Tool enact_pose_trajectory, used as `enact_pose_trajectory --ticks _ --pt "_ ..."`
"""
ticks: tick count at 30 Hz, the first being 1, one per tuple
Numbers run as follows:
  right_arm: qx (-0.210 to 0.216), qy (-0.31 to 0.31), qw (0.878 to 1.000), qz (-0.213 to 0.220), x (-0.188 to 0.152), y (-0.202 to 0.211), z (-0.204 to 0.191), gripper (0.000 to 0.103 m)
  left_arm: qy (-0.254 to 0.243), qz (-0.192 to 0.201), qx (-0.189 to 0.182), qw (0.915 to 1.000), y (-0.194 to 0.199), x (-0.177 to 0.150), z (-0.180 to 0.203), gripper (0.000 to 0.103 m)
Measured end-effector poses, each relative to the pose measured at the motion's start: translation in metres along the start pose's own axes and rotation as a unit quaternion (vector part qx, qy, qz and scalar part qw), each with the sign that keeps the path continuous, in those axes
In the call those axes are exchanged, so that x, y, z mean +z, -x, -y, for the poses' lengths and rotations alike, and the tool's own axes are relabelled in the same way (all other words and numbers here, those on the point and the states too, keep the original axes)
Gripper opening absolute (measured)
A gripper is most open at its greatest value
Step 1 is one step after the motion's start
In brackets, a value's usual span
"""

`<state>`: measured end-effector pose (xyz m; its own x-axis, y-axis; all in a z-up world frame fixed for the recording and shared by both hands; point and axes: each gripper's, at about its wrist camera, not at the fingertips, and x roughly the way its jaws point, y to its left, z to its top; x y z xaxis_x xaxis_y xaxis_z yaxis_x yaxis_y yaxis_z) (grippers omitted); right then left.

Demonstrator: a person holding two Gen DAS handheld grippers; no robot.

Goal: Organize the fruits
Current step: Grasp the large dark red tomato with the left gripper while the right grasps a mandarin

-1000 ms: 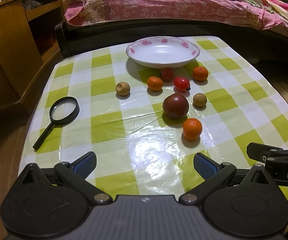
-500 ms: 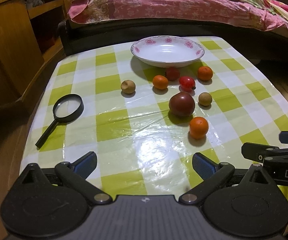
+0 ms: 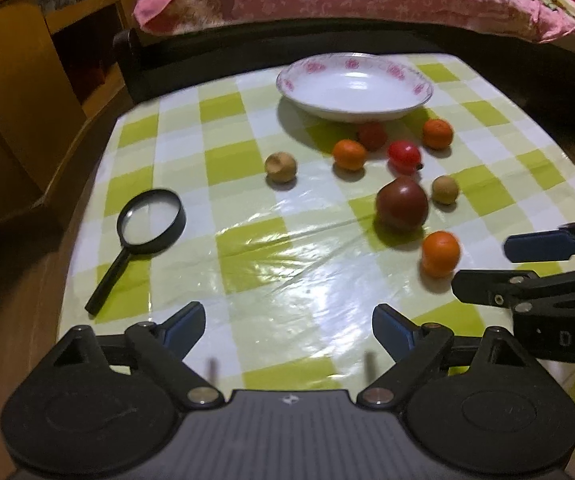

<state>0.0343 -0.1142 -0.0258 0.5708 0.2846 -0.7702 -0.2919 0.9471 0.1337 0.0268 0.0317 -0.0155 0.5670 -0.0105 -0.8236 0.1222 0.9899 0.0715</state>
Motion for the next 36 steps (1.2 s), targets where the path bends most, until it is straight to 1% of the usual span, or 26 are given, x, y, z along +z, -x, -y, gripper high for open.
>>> enact_pose_trajectory --ticks 1,4,7,9,10,12,14,16,18,19,20,22,24,28,31,36 --pt "0.006 0.003 1.000 -0.006 0.002 -0.005 -0.001 0.041 0.003 -0.003 -0.004 1.0000 -0.002 0.000 -0.003 0.096" --pt "0.019 0.006 1.000 -0.020 0.006 -0.018 -0.003 0.033 0.010 -0.009 -0.011 0.9998 -0.009 -0.001 -0.010 0.096" --pt "0.013 0.016 0.999 -0.029 0.010 -0.026 -0.006 0.031 0.022 -0.011 -0.028 0.9993 -0.012 -0.001 -0.015 0.096" --pt "0.009 0.023 0.999 -0.026 0.013 -0.028 -0.006 0.028 0.015 -0.009 -0.026 0.9995 -0.013 0.000 -0.014 0.096" --pt "0.006 0.021 0.999 -0.025 0.015 -0.030 -0.004 0.026 0.013 -0.009 -0.028 0.9995 -0.014 0.001 -0.013 0.096" --pt "0.007 0.009 1.000 -0.030 0.018 -0.035 0.003 0.023 0.015 -0.011 -0.034 0.9993 -0.014 0.003 -0.013 0.096" --pt "0.012 0.003 1.000 -0.025 0.020 -0.036 0.006 0.023 0.016 -0.009 -0.045 0.9988 -0.013 0.007 -0.012 0.091" --pt "0.012 0.010 1.000 -0.025 0.022 -0.039 0.004 0.022 0.016 -0.012 -0.058 0.9981 -0.014 0.010 -0.011 0.085" --pt "0.014 0.010 0.999 -0.029 0.021 -0.040 0.004 0.022 0.013 -0.015 -0.064 0.9978 -0.014 0.012 -0.009 0.082" --pt "0.015 0.010 0.999 -0.029 0.020 -0.040 0.004 0.022 0.009 -0.017 -0.064 0.9978 -0.015 0.014 -0.008 0.079" --pt "0.017 0.008 0.999 -0.030 0.021 -0.040 0.006 0.022 0.006 -0.019 -0.063 0.9978 -0.016 0.015 -0.006 0.073" --pt "0.022 -0.003 0.999 -0.032 0.023 -0.041 0.009 0.022 0.001 -0.024 -0.071 0.9972 -0.018 0.019 -0.003 0.065" --pt "0.024 -0.005 0.999 -0.034 0.023 -0.041 0.009 0.021 -0.001 -0.023 -0.080 0.9965 -0.020 0.023 0.001 0.060" --pt "0.023 -0.012 0.999 -0.032 0.021 -0.034 0.015 0.021 -0.011 -0.020 -0.082 0.9963 -0.023 0.029 0.008 0.055" --pt "0.033 -0.027 0.999 -0.021 0.018 -0.021 0.025 0.021 -0.022 -0.017 -0.085 0.9960 -0.026 0.037 0.017 0.054" --pt "0.026 -0.044 0.999 -0.012 0.015 -0.008 0.038 0.021 -0.053 0.010 -0.084 0.9950 -0.033 0.055 0.037 0.053"
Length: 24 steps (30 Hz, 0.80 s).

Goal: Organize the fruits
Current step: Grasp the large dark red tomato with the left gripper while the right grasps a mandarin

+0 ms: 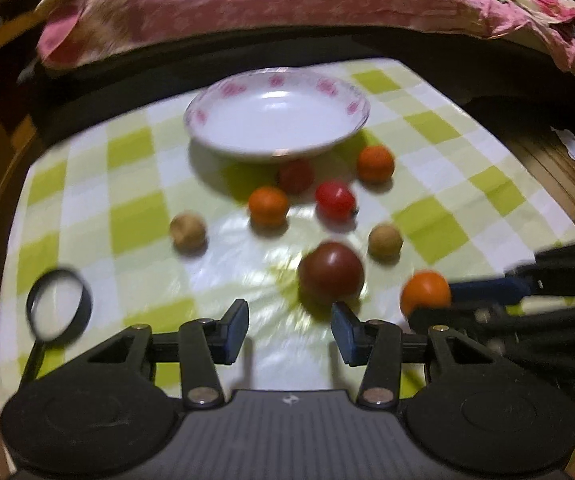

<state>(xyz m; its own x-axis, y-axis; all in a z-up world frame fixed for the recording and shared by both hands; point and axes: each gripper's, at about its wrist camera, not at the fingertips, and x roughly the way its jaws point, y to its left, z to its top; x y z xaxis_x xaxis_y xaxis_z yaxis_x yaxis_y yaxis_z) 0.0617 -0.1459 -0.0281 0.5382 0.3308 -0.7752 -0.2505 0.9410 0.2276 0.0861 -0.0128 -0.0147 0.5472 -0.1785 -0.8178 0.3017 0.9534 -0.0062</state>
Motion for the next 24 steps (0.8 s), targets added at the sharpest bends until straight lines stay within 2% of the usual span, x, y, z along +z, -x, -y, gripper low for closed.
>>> enact_pose_trajectory --ticks 4,11,15,24 --pt "-0.006 -0.026 1.000 -0.005 -0.002 0.001 0.014 0.021 0.002 0.016 -0.033 0.9993 -0.009 0.014 0.005 0.053" --pt "-0.010 -0.058 0.998 -0.015 -0.005 -0.001 0.029 0.021 -0.010 0.009 -0.069 0.9975 -0.026 0.019 0.019 0.053" --pt "-0.014 -0.060 0.998 -0.020 -0.005 -0.002 0.033 0.021 -0.013 -0.004 -0.070 0.9975 -0.036 0.017 0.021 0.050" --pt "-0.005 -0.070 0.997 -0.022 -0.005 0.000 0.047 0.021 -0.017 0.004 -0.077 0.9969 -0.036 0.013 0.018 0.049"
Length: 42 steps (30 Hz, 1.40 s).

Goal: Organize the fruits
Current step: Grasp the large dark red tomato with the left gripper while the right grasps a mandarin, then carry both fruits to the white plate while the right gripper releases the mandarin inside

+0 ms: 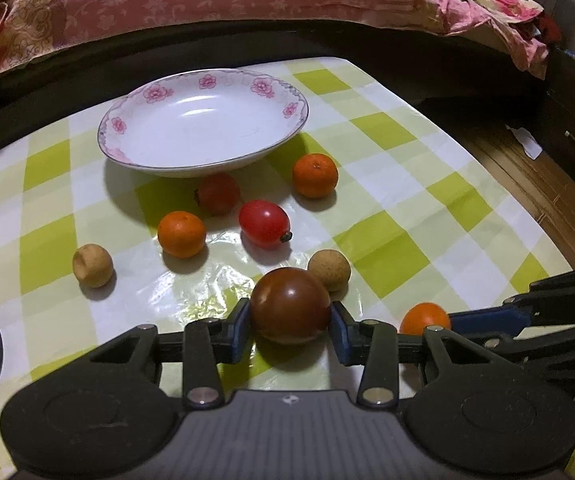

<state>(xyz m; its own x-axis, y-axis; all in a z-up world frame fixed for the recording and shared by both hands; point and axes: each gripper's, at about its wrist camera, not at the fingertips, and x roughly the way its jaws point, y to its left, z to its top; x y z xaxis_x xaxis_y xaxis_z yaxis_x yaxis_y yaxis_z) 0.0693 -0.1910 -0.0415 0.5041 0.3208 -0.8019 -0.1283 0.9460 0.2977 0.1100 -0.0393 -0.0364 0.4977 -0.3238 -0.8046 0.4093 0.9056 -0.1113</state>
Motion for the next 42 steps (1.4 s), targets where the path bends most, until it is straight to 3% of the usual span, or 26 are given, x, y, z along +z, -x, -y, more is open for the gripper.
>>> enact_pose_trajectory --ticks 9,18,42 --pt "-0.028 0.017 0.999 0.025 0.008 0.008 -0.011 0.021 0.007 -0.016 0.019 0.9997 0.013 -0.008 0.004 0.048" --pt "-0.040 0.046 0.997 0.038 0.019 0.005 -0.032 0.021 0.022 -0.007 0.038 0.9990 0.027 -0.003 -0.004 0.048" --pt "-0.062 0.094 0.989 0.097 0.096 -0.010 -0.048 0.022 0.033 0.040 0.087 0.9949 0.021 0.060 -0.041 0.047"
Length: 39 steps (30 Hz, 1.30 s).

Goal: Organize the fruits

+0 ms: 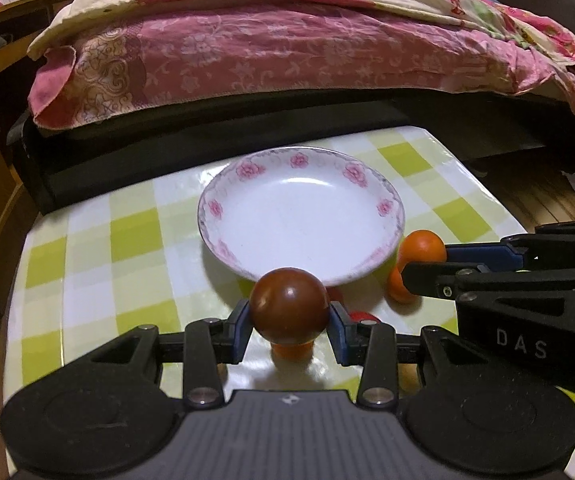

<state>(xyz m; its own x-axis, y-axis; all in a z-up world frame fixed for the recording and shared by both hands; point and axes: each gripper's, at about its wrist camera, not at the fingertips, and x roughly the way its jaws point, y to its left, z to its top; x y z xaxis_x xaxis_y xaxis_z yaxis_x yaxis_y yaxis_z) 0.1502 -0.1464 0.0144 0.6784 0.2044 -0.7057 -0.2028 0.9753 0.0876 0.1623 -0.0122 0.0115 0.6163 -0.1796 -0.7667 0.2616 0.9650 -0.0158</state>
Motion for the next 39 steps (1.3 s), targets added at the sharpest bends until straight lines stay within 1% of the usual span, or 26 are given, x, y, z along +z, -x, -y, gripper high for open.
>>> enact_pose_trajectory --ticks 11,17,24,27,29,33,35,36,39 --pt "0.006 0.008 1.000 -0.002 0.013 -0.029 0.006 0.023 0.003 -0.003 0.009 1.0000 -0.027 0.010 -0.009 0.047" --pt "0.007 0.004 1.000 -0.007 0.016 -0.043 0.011 0.025 -0.003 0.001 0.006 1.0000 -0.030 0.012 -0.009 0.047" --pt "0.002 0.002 1.000 -0.005 0.017 -0.046 0.015 0.026 -0.006 0.004 0.013 0.9999 -0.033 0.013 -0.008 0.049" --pt "-0.004 0.002 1.000 -0.001 0.018 -0.047 0.017 0.029 -0.007 0.004 0.015 0.9999 -0.033 0.013 -0.008 0.050" --pt "-0.006 0.001 1.000 0.000 0.018 -0.047 0.018 0.030 -0.004 0.004 0.017 0.9998 -0.033 0.013 -0.008 0.053" --pt "-0.006 0.001 1.000 0.005 0.020 -0.045 0.020 0.033 0.002 0.003 0.017 0.9999 -0.033 0.014 -0.012 0.055" --pt "-0.004 -0.002 1.000 0.009 0.020 -0.044 0.020 0.040 0.000 0.003 0.014 0.9999 -0.032 0.013 -0.012 0.060" --pt "0.000 -0.002 1.000 0.011 0.020 -0.042 0.020 0.046 -0.002 0.004 0.012 0.9999 -0.031 0.012 -0.011 0.060" --pt "0.000 0.007 1.000 0.017 0.020 -0.039 0.017 0.047 -0.008 0.005 0.014 0.9999 -0.028 0.012 -0.008 0.062"
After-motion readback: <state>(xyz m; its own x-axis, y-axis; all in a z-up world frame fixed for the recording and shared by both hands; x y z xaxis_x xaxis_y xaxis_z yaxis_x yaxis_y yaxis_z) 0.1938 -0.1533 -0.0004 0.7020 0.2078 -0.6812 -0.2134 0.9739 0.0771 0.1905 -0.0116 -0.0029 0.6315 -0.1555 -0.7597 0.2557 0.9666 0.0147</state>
